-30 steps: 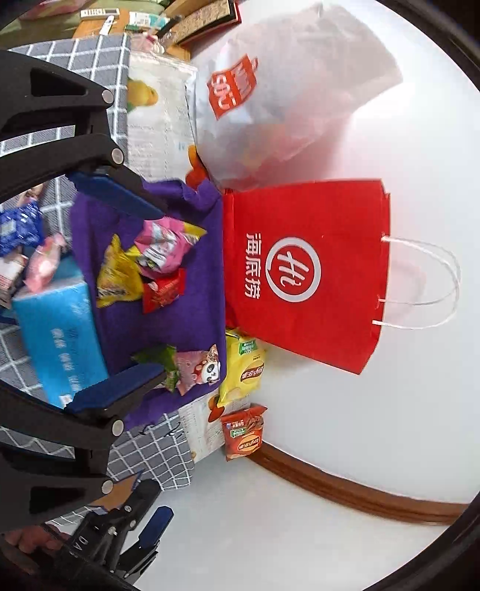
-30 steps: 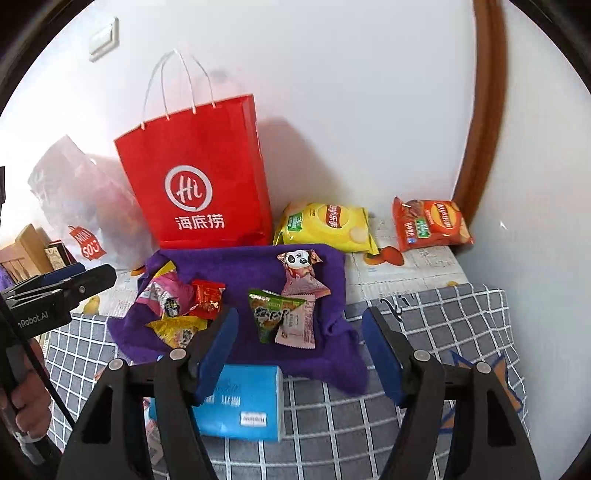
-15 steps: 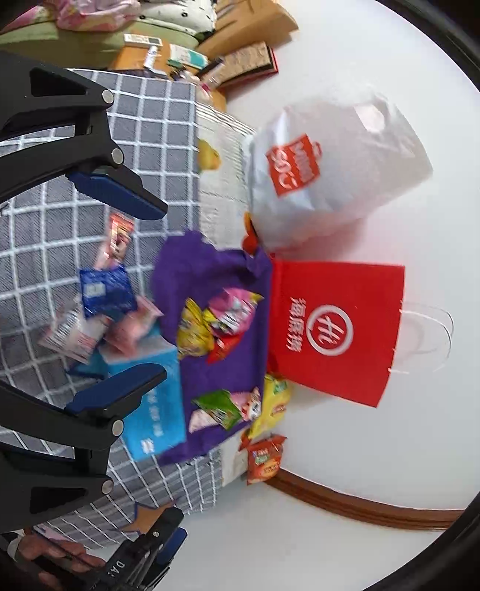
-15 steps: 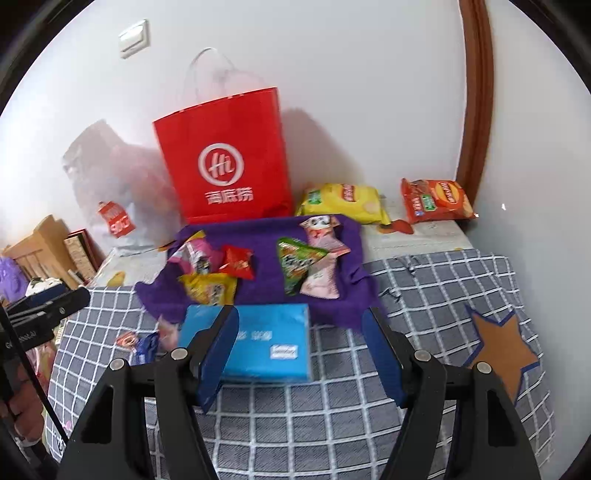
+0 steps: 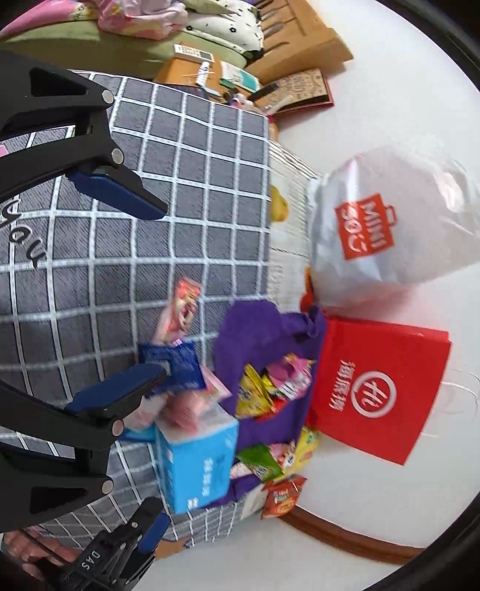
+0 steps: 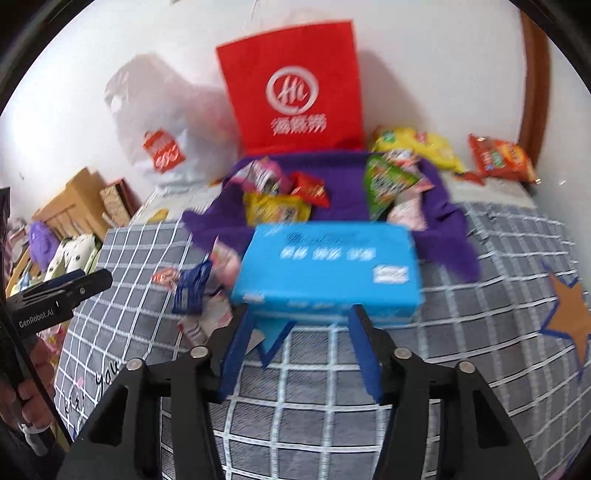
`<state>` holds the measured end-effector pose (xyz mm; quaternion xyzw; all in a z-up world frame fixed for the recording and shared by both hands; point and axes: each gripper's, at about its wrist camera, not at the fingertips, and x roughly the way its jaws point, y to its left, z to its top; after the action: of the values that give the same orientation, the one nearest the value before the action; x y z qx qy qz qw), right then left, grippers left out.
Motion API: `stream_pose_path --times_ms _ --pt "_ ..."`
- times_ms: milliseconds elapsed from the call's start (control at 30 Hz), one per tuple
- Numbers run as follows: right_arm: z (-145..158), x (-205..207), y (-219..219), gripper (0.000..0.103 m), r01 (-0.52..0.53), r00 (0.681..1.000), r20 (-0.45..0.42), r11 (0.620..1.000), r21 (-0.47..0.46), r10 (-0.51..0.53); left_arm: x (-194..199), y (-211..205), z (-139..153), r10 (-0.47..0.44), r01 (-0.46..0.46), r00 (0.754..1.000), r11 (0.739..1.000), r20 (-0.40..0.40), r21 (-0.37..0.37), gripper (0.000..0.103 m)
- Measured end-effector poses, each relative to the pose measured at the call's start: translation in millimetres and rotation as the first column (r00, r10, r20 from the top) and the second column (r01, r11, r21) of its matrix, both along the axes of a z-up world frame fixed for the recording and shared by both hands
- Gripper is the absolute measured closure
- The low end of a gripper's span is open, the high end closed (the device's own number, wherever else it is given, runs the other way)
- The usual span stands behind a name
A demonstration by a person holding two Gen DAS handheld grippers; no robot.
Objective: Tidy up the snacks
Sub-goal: 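Move both grippers back toward the packets lying beside the blue tissue box, then grasp the white printed packet with the right gripper while the left grasps the blue packet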
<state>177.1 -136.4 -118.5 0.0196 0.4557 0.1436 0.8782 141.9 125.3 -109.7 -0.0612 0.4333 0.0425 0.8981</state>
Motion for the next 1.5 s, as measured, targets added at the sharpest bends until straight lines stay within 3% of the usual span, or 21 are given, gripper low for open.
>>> stream_pose_path --times_ms 233,367,600,1000,1100,1133,1300,1500 --pt "-33 2 33 0.05 -0.08 0.996 -0.035 0.997 -0.019 0.079 -9 11 -24 0.014 -0.015 0.999 1.0 -0.032 -0.013 0.024" --pt "-42 0 52 0.045 -0.144 0.989 -0.027 0.989 -0.036 0.143 -12 18 -31 0.025 -0.026 0.999 0.999 -0.047 -0.03 0.024" --pt "-56 2 77 0.033 -0.232 0.973 -0.014 0.971 -0.057 0.232 -13 24 -35 0.042 -0.043 0.998 0.999 -0.056 -0.021 0.024" --pt "-75 11 91 0.031 -0.295 0.955 -0.027 0.954 -0.059 0.294 -16 15 -33 0.031 -0.031 0.997 1.0 -0.065 0.003 0.024" --pt "-74 7 90 0.045 -0.326 0.945 -0.03 0.944 -0.048 0.325 -18 12 -31 0.034 -0.034 0.997 0.999 -0.064 0.009 0.024" --pt "-72 4 87 0.057 -0.319 0.948 -0.015 0.946 -0.06 0.319 -18 11 -31 0.036 -0.036 0.997 0.999 -0.061 0.007 0.024" --pt "-64 -9 65 0.058 -0.314 0.949 -0.037 0.949 -0.022 0.313 -18 5 -32 0.035 -0.035 0.997 0.999 -0.062 0.004 0.024" --pt "-49 -29 13 0.058 -0.218 0.976 -0.018 0.976 0.002 0.218 -7 -11 -37 0.014 -0.014 0.997 1.0 -0.072 -0.001 0.024"
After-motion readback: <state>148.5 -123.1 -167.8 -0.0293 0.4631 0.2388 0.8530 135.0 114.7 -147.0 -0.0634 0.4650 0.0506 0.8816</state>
